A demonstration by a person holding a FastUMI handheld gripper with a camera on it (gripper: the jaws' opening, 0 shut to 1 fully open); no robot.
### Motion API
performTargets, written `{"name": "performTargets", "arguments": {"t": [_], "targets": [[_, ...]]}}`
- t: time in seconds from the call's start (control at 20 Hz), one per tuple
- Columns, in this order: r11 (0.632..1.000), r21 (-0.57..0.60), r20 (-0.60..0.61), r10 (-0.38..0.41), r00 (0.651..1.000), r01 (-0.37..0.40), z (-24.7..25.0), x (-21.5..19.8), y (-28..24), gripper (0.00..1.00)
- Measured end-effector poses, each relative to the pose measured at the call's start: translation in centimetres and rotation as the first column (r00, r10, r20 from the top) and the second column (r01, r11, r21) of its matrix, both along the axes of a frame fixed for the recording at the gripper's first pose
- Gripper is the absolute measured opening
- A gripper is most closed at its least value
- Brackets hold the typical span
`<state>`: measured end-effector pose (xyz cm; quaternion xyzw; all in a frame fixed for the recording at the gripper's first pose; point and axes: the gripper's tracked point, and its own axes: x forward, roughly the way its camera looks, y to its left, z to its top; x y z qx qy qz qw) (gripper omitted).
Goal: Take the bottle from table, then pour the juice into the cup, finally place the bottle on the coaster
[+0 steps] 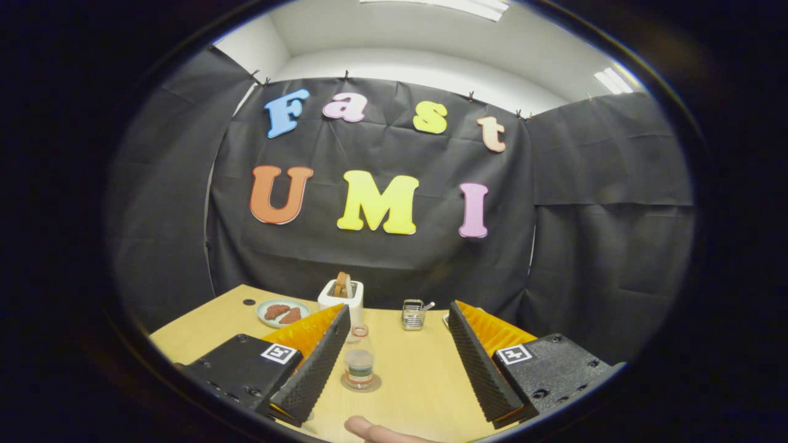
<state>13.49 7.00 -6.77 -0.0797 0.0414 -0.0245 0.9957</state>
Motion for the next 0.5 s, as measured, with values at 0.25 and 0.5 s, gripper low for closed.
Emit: {"name": "performTargets", "arguments": {"t": [0.25, 0.5], "targets": [[1.0, -0.008, 0.022, 0.017, 1.0, -0.017, 2.1, -3.9, -0.6, 1.0], [0.999, 0.017, 0.037, 0.026, 0.999, -0.027, 3.3, -7.5, -1.1, 1.0]]}}
